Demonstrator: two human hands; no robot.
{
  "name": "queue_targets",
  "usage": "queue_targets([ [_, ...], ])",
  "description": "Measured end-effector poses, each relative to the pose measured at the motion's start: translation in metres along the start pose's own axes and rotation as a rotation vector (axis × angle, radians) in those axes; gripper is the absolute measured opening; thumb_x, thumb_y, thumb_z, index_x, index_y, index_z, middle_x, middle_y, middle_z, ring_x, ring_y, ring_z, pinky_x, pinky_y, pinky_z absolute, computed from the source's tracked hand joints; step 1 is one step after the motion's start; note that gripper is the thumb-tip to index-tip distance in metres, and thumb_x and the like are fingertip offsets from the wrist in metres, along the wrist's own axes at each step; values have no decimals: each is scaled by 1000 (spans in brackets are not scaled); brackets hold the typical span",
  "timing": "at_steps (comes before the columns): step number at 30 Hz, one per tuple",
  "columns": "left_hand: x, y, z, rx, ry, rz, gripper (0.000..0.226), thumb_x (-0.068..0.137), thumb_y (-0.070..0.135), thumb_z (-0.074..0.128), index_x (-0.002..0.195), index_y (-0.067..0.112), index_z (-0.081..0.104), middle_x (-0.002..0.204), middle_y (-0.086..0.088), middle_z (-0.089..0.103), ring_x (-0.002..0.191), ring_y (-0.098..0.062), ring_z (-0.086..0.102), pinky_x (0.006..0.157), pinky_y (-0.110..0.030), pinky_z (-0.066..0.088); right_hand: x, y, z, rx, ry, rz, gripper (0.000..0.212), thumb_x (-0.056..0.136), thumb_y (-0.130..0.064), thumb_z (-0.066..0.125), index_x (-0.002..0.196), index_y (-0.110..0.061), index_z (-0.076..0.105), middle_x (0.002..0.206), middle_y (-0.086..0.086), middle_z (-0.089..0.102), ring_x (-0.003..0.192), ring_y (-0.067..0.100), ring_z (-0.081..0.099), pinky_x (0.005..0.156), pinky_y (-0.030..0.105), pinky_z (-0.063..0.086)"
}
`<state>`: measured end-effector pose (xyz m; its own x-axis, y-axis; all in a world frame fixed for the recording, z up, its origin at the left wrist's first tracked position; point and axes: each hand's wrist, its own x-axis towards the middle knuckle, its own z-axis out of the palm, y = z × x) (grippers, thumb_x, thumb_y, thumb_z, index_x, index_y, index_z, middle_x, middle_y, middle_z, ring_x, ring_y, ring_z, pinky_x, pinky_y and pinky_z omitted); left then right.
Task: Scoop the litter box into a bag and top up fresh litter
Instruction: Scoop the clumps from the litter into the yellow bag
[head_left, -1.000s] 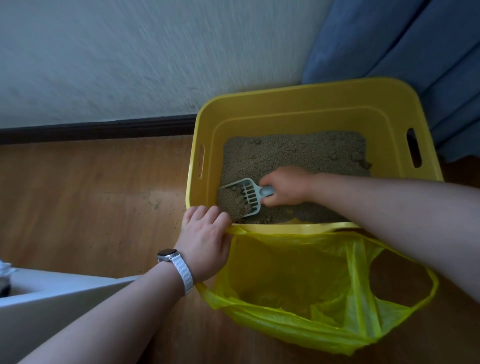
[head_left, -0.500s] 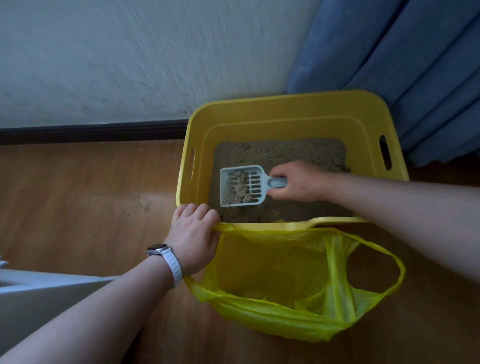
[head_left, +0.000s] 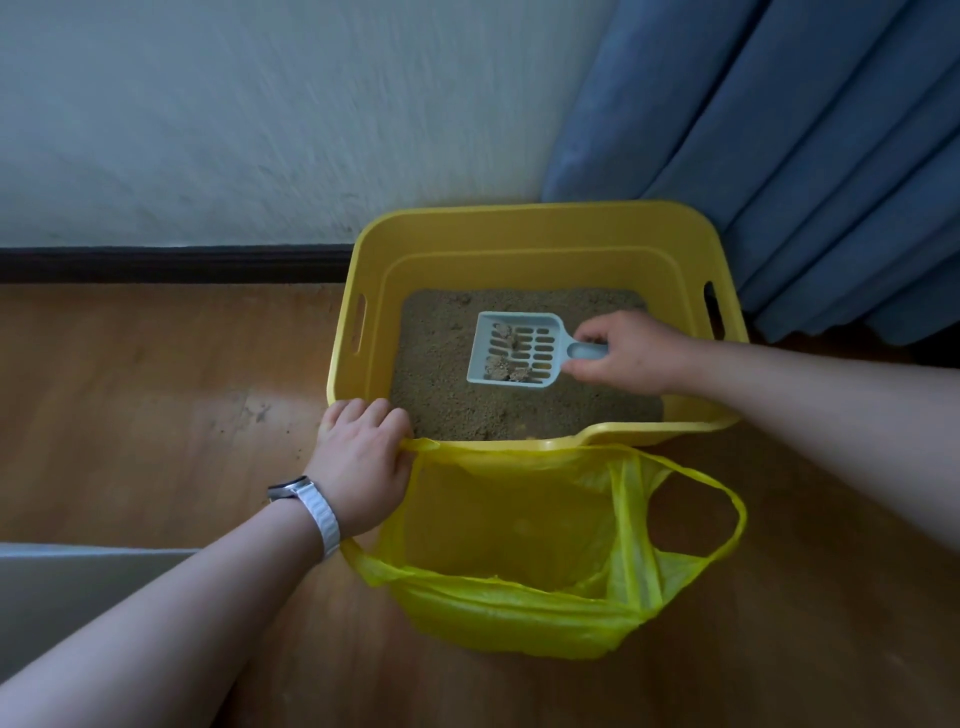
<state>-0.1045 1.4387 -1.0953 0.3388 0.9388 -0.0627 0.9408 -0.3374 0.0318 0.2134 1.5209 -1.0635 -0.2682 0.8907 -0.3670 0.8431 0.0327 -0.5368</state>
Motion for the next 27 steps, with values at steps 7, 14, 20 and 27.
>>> queue_targets([
  [7,0,0,0,-12,4,0,14,79,34,52,84,21,57,80,1,56,78,-28,54,87,-47,43,-5,-9,6,67,29,5,26,84,-49,68,83,-23,65,71,-3,61,61,15,55,54,29,39],
  [14,1,-1,1,-13,5,10,24,81,37,44,86,21,60,83,1,58,81,-28,55,89,-46,41,-29,-16,9,138,39,20,27,84,-48,67,78,-21,63,64,-5,55,57,14,50,55,31,37],
  [20,1,-1,1,-13,7,15,24,80,37,44,87,21,60,83,1,58,80,-29,54,87,-45,40,-51,-17,11,-18,-21,-79,20,84,-47,66,88,-28,62,74,-3,64,66,17,60,59,37,47],
  [27,-1,-1,2,-28,58,33,22,79,35,42,82,17,55,78,-2,54,75,-31,53,82,-45,42,-61,-19,31,-500,119,-607,34,85,-52,49,101,-26,65,86,-6,67,78,22,65,58,32,46],
])
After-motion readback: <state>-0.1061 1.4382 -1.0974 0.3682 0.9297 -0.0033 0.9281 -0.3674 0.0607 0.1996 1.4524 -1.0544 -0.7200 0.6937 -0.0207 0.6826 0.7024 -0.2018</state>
